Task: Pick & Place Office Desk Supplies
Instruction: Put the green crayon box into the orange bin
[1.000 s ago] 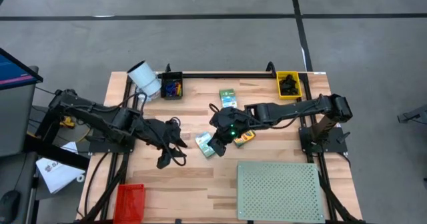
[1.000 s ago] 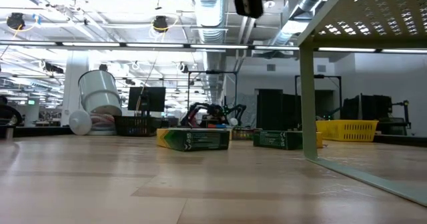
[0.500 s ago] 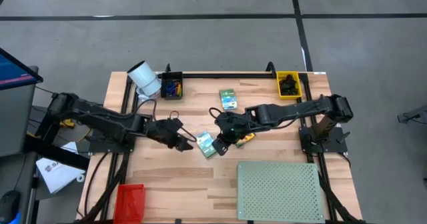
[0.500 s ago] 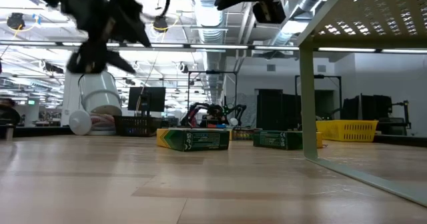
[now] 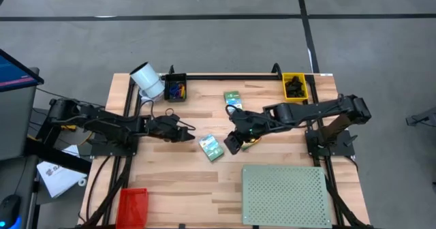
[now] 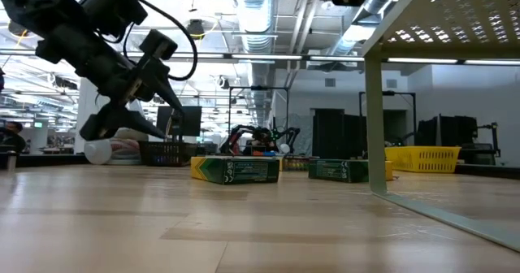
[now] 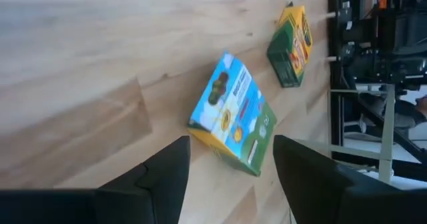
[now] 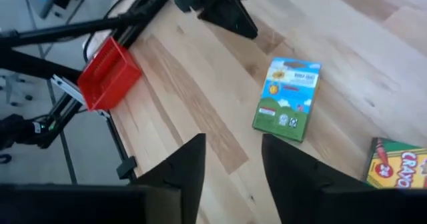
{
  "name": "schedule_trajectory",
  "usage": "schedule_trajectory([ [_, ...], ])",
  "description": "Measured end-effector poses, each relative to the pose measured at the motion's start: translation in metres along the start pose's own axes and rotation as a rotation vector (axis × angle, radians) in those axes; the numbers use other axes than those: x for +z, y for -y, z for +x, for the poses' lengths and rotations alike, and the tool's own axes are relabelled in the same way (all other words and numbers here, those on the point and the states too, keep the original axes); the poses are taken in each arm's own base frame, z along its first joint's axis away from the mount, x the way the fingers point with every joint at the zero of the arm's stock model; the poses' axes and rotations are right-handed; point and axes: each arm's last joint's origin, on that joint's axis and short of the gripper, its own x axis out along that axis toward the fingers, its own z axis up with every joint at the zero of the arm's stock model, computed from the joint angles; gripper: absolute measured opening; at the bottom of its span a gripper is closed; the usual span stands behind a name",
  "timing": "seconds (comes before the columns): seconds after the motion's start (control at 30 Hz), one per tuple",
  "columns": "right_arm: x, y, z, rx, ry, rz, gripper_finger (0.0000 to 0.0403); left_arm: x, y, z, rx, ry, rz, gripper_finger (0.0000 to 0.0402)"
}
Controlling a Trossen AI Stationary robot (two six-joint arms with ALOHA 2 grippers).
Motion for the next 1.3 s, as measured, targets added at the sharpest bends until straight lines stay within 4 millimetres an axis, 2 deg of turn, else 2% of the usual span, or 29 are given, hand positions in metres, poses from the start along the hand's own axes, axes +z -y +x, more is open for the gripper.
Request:
schedule_trajectory([
  [0.17, 0.002, 0.000, -0.011, 0.001, 0.041, 0.003, 0.0161, 0.002, -0.007, 0.009, 0.048, -0.004, 0.006, 0.0210],
  [0.37, 0.003, 0.000, -0.027, 0.028, 0.068, 0.012, 0.0166, 0.000, -0.013, 0.033, 0.032, -0.025, -0.001, 0.0210],
  [0.5, 0.003, 0.000, -0.039, 0.047, 0.082, 0.015, 0.0165, -0.002, -0.018, 0.046, 0.085, -0.046, -0.003, 0.0207],
  [0.63, 0.003, 0.000, -0.047, 0.053, 0.109, 0.021, 0.0164, -0.002, -0.016, 0.057, 0.027, -0.059, -0.006, 0.0209],
  [1.03, 0.002, 0.002, -0.052, 0.028, 0.128, 0.009, 0.0164, 0.001, -0.006, 0.069, 0.003, -0.048, 0.004, 0.0189],
  [1.3, 0.002, 0.003, -0.052, 0.015, 0.129, 0.002, 0.0163, 0.001, -0.006, 0.069, 0.015, -0.044, 0.007, 0.0133],
])
